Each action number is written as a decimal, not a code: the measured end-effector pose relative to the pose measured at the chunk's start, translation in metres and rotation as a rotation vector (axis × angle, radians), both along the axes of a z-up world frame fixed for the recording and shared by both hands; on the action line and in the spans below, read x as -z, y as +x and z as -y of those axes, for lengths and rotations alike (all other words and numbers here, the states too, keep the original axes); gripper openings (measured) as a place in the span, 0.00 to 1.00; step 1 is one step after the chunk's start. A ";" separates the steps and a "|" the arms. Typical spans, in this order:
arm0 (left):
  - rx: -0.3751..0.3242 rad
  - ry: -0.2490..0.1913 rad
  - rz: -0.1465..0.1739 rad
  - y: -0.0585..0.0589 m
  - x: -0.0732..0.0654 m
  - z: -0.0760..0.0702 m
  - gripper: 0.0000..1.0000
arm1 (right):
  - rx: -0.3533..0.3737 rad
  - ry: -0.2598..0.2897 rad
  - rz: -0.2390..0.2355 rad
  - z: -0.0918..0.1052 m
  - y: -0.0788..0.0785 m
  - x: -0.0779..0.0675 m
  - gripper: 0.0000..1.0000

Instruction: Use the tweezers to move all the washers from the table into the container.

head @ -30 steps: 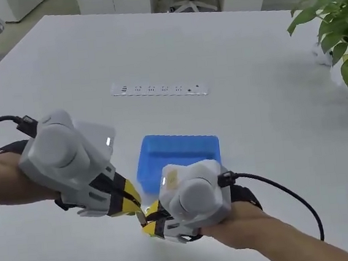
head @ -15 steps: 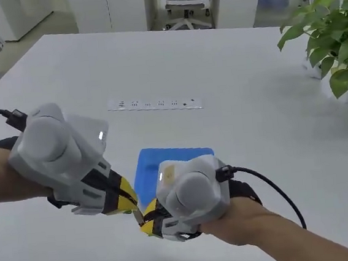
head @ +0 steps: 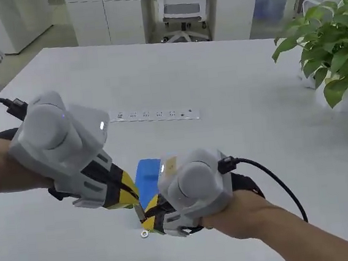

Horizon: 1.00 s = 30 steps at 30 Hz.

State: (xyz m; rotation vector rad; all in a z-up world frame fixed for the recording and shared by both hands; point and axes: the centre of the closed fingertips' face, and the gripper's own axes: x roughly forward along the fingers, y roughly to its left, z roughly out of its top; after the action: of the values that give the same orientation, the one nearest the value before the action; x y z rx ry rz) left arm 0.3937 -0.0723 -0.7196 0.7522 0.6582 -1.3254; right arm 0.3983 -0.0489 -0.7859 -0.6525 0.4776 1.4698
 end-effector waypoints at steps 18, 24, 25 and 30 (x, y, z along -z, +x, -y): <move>0.040 0.000 0.035 0.037 -0.014 0.011 0.06 | 0.036 0.006 0.025 0.010 0.039 -0.013 0.10; 0.046 -0.003 0.038 0.048 -0.009 0.013 0.06 | 0.042 0.005 0.020 0.012 0.051 -0.009 0.10; 0.048 -0.004 0.038 0.052 -0.008 0.014 0.06 | 0.046 0.007 0.015 0.013 0.055 -0.008 0.10; 0.049 -0.005 0.038 0.062 0.000 0.015 0.06 | 0.049 0.007 0.000 0.015 0.065 0.000 0.10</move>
State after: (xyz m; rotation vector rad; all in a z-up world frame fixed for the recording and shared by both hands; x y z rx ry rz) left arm 0.4560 -0.0873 -0.7199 0.7922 0.6097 -1.3532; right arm 0.4630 -0.0635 -0.7862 -0.6305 0.4849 1.4243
